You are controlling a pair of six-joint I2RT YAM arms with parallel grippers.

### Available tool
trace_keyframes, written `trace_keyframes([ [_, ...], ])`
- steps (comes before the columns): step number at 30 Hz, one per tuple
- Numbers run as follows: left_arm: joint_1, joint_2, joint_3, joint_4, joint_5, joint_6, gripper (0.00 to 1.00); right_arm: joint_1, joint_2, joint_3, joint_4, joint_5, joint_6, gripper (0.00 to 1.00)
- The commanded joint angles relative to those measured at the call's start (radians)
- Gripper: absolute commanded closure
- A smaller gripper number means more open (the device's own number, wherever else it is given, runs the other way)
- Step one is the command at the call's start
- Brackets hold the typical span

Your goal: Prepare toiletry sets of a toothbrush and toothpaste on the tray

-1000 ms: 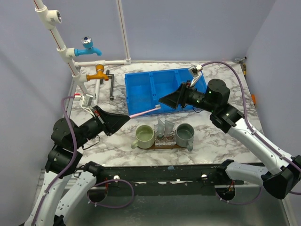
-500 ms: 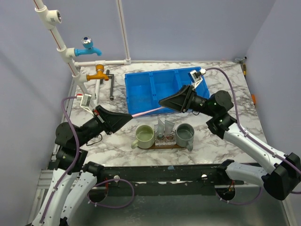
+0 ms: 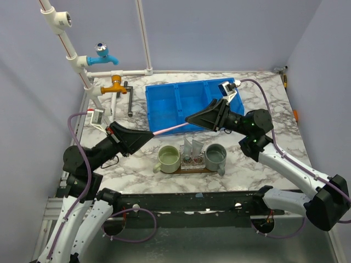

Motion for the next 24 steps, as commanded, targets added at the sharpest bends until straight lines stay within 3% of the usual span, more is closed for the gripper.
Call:
trace_keyframes([
  [1, 0.008, -0.001, -0.005, 0.049, 0.001, -0.005, 1.00, -0.004, 0.006, -0.002, 0.042, -0.034, 0.014, 0.56],
  [12, 0.007, 0.001, -0.008, 0.041, -0.001, 0.022, 1.00, -0.003, 0.015, 0.007, 0.048, -0.044, 0.020, 0.76],
  [16, 0.008, 0.001, -0.004, 0.041, 0.005, 0.034, 1.00, -0.004, 0.018, 0.018, 0.038, -0.053, 0.013, 0.97],
  [19, 0.008, 0.004, 0.006, 0.029, 0.010, 0.052, 1.00, -0.003, 0.017, 0.022, 0.022, -0.058, -0.002, 1.00],
  [24, 0.008, 0.007, 0.037, -0.043, 0.017, 0.120, 0.57, -0.003, -0.003, 0.042, -0.059, -0.060, -0.073, 1.00],
])
